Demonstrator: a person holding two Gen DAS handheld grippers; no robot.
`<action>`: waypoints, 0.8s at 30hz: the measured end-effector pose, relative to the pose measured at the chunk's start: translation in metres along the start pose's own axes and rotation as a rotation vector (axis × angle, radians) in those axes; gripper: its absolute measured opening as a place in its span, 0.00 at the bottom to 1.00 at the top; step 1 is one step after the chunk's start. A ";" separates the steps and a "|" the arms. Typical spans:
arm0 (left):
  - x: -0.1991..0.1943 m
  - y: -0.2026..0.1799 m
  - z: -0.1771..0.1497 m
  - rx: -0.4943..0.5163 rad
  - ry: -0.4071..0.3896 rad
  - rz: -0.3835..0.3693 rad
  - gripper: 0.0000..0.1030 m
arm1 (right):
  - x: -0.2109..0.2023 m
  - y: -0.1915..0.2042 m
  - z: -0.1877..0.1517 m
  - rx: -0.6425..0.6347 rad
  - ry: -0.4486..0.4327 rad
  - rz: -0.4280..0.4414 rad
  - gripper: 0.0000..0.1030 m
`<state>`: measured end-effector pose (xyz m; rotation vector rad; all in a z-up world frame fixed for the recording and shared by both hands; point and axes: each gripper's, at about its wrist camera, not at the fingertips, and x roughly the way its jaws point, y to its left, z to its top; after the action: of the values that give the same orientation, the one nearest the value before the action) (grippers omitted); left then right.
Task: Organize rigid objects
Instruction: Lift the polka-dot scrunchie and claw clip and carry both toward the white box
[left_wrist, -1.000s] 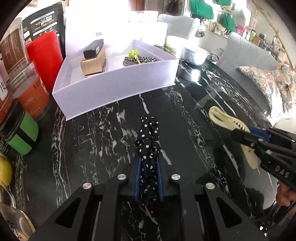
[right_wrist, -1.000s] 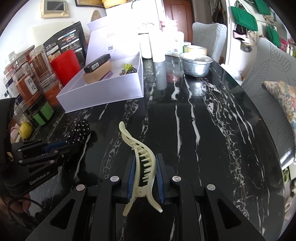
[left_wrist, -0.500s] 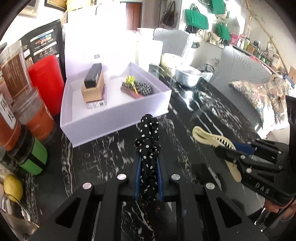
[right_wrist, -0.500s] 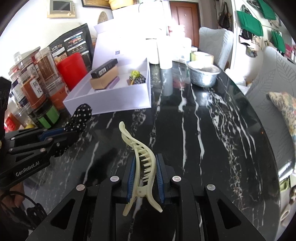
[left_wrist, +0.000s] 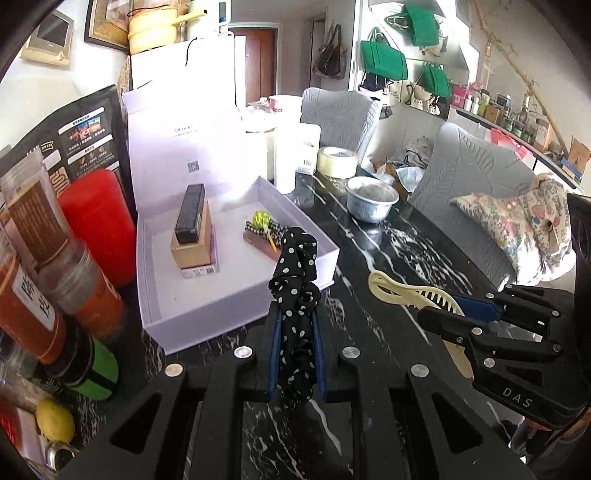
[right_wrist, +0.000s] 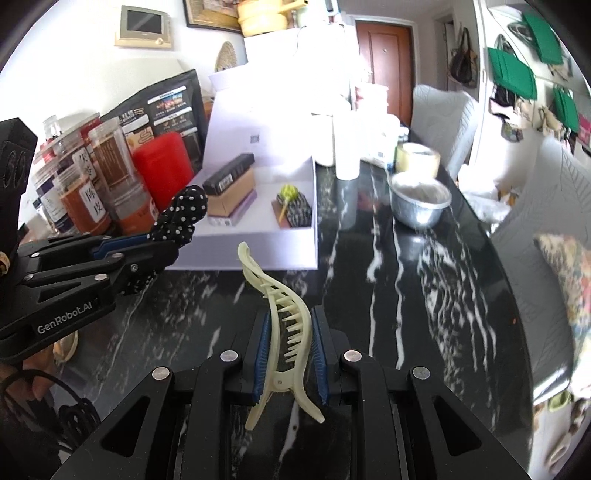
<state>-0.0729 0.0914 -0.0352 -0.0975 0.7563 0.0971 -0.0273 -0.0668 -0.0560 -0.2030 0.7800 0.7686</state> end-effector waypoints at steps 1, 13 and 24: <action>-0.001 0.000 0.003 -0.001 -0.006 -0.001 0.15 | -0.001 0.001 0.004 -0.006 -0.006 0.002 0.21; 0.000 0.007 0.039 0.015 -0.072 0.014 0.15 | 0.000 0.005 0.039 -0.041 -0.050 0.044 0.21; 0.020 0.029 0.065 -0.029 -0.097 0.013 0.15 | 0.024 0.004 0.073 -0.046 -0.058 0.063 0.21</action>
<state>-0.0174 0.1289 -0.0037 -0.1145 0.6586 0.1243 0.0213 -0.0191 -0.0208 -0.1975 0.7172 0.8494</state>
